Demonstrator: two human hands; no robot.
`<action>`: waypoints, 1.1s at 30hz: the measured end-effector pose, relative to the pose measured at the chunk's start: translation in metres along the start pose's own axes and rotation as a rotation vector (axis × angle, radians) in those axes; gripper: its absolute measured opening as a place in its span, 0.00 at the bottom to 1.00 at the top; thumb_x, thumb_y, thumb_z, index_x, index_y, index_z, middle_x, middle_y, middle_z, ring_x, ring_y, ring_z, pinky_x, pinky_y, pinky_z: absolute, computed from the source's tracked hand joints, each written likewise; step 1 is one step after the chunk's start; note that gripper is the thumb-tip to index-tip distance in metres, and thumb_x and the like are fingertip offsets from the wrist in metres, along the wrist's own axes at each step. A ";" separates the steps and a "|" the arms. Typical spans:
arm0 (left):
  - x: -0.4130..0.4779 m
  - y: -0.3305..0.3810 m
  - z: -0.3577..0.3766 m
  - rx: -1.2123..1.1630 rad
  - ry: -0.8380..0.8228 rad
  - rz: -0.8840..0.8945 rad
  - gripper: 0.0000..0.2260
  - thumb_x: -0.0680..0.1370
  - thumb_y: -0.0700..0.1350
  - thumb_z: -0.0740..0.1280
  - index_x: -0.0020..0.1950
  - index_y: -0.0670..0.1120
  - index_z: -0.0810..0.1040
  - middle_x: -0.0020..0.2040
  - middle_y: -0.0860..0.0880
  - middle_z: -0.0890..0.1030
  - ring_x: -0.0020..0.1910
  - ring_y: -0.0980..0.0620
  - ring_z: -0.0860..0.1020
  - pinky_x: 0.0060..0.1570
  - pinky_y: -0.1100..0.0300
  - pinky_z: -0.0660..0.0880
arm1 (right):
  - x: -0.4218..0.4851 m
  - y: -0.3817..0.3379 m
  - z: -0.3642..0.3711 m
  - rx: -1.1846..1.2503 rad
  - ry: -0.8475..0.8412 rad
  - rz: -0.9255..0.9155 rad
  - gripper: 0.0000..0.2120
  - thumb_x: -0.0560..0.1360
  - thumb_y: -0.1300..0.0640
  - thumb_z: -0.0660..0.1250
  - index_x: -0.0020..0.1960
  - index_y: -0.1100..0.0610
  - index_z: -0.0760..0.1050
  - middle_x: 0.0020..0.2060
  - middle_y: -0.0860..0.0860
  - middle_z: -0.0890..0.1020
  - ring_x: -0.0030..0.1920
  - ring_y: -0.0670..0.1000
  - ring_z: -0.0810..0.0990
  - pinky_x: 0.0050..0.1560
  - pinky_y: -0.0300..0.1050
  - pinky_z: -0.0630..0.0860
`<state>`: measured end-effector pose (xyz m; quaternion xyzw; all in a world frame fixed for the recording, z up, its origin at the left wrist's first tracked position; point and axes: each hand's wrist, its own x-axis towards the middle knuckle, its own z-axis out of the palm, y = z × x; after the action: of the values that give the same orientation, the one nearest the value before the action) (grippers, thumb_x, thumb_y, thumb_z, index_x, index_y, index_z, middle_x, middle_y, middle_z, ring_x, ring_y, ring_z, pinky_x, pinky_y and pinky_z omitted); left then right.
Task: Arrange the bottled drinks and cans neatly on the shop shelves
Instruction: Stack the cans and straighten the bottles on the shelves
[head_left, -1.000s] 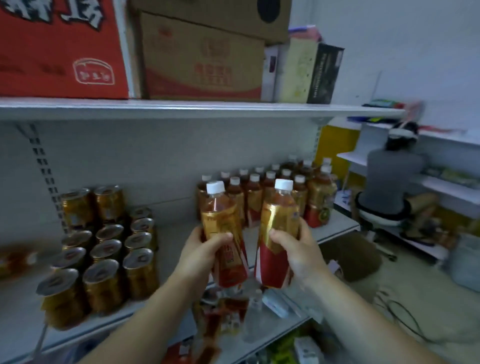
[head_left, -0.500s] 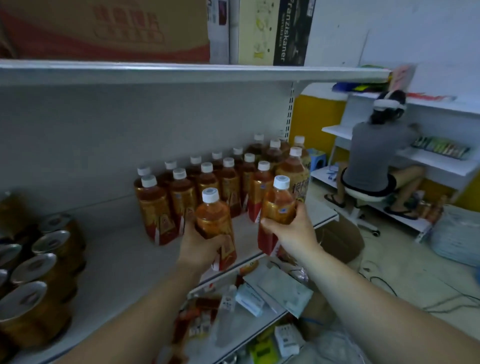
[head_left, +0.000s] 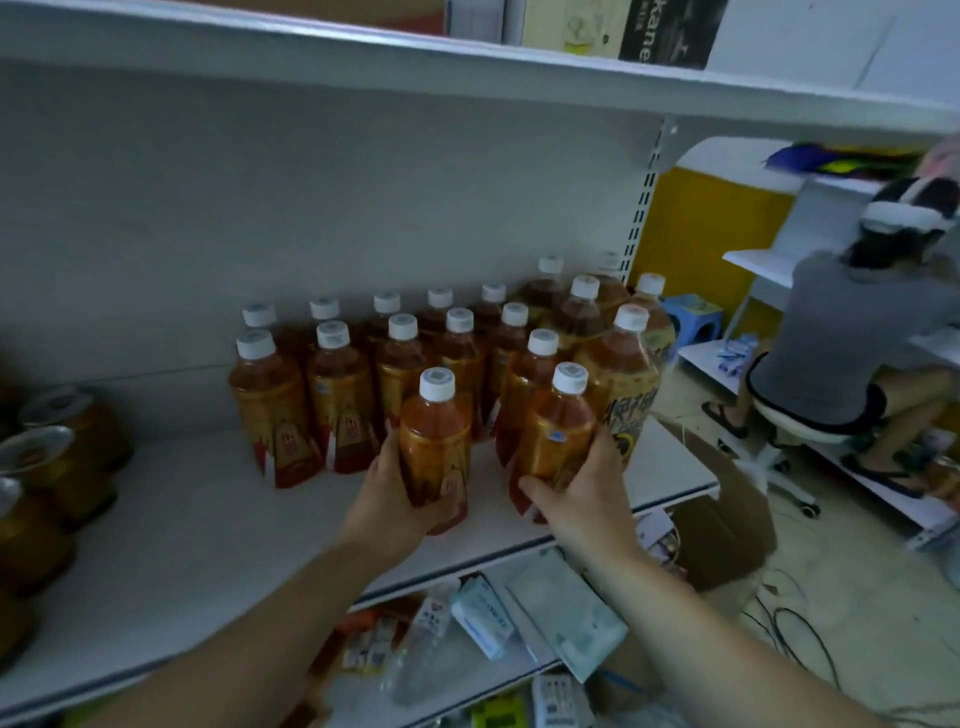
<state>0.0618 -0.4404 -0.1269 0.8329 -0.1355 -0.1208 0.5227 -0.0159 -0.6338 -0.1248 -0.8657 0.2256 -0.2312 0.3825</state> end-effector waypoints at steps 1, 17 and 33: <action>0.002 -0.002 0.002 0.020 0.019 -0.025 0.51 0.55 0.61 0.76 0.73 0.58 0.54 0.66 0.52 0.72 0.64 0.50 0.73 0.62 0.46 0.73 | 0.002 0.003 -0.001 0.013 -0.005 -0.017 0.46 0.64 0.51 0.78 0.73 0.56 0.56 0.63 0.55 0.69 0.64 0.57 0.71 0.63 0.53 0.71; 0.011 0.024 0.047 -0.033 0.127 -0.024 0.33 0.72 0.41 0.72 0.70 0.57 0.58 0.57 0.57 0.75 0.55 0.60 0.73 0.58 0.57 0.71 | 0.073 -0.036 -0.061 -0.532 -0.081 -0.699 0.41 0.67 0.30 0.63 0.74 0.48 0.58 0.70 0.50 0.66 0.73 0.57 0.58 0.74 0.57 0.45; 0.034 0.037 0.054 0.011 0.090 -0.104 0.41 0.72 0.48 0.71 0.76 0.58 0.47 0.67 0.51 0.72 0.66 0.47 0.70 0.64 0.46 0.70 | 0.075 -0.024 -0.054 -0.478 -0.103 -0.678 0.39 0.69 0.30 0.58 0.71 0.53 0.61 0.68 0.52 0.71 0.75 0.55 0.57 0.73 0.53 0.36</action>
<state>0.0714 -0.5135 -0.1181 0.8464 -0.0689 -0.1094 0.5167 0.0175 -0.6922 -0.0572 -0.9658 -0.0442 -0.2415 0.0838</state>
